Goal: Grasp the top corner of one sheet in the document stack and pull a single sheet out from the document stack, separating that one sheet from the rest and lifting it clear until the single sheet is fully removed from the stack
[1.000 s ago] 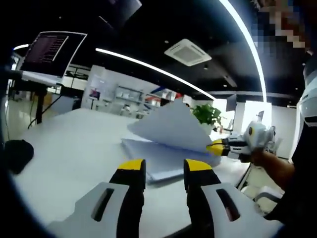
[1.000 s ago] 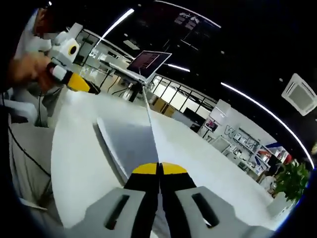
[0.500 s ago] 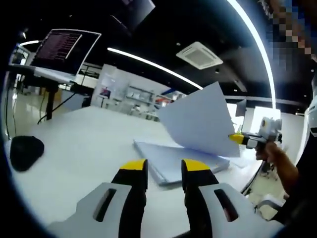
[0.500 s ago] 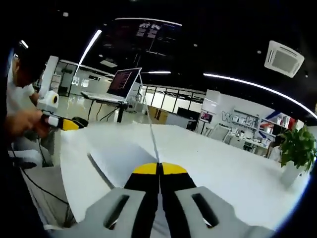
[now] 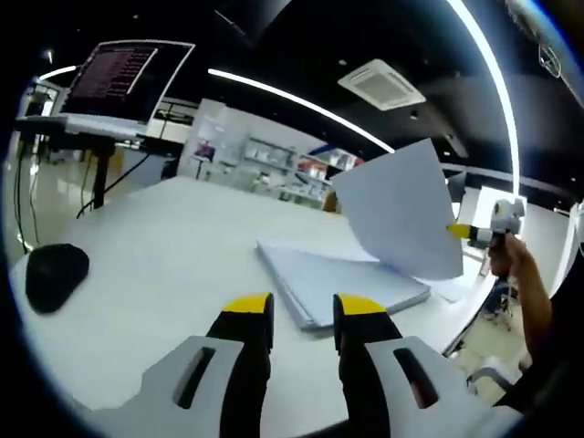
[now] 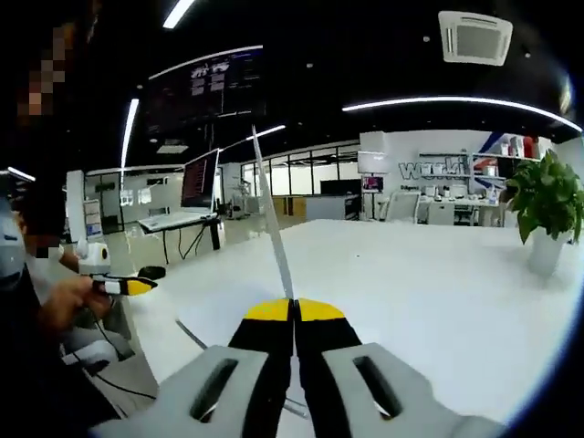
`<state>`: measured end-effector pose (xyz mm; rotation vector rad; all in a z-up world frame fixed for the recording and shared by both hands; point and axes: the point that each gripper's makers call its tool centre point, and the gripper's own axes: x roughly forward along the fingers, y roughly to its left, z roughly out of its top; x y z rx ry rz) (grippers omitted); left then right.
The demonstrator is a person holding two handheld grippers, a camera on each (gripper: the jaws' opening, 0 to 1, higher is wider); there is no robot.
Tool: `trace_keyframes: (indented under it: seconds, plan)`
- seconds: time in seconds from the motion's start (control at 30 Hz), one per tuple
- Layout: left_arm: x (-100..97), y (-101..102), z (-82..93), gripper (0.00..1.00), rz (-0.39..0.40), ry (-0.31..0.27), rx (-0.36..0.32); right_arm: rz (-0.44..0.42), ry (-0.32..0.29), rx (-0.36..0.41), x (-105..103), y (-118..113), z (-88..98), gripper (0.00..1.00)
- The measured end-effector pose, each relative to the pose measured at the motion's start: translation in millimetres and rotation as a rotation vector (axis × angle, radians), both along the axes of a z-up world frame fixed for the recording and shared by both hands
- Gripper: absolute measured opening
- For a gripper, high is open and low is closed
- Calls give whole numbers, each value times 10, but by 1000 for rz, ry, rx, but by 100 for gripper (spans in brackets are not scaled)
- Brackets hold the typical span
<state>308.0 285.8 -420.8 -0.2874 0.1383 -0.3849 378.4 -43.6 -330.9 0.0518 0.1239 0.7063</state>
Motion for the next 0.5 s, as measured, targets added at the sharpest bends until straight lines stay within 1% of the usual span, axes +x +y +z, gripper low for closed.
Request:
trace_keyframes:
  seconds: [0.13, 0.2, 0.23, 0.33, 0.4, 0.47, 0.5]
  plan:
    - [-6, -41, 5, 27, -22, -10, -8, -15, 7, 53, 35, -238, 142, 2]
    - [-13, -59, 11, 27, -34, -13, -28, -24, 21, 105, 71, -397, 234, 2]
    - [-13, -60, 13, 27, -34, -14, -34, -29, 37, 132, 89, -494, 268, 2]
    - [-6, -38, 9, 27, -29, -15, -30, -48, 55, 164, 144, -762, 338, 2]
    - [-4, -15, 3, 27, -25, -16, -31, -51, 64, 186, 145, -929, 397, 2]
    - [-1, 11, -8, 26, -17, -16, -30, -52, 77, 230, 136, -1080, 464, 2]
    - [2, 25, -16, 26, -14, -15, -29, -52, 79, 238, 134, -1111, 477, 2]
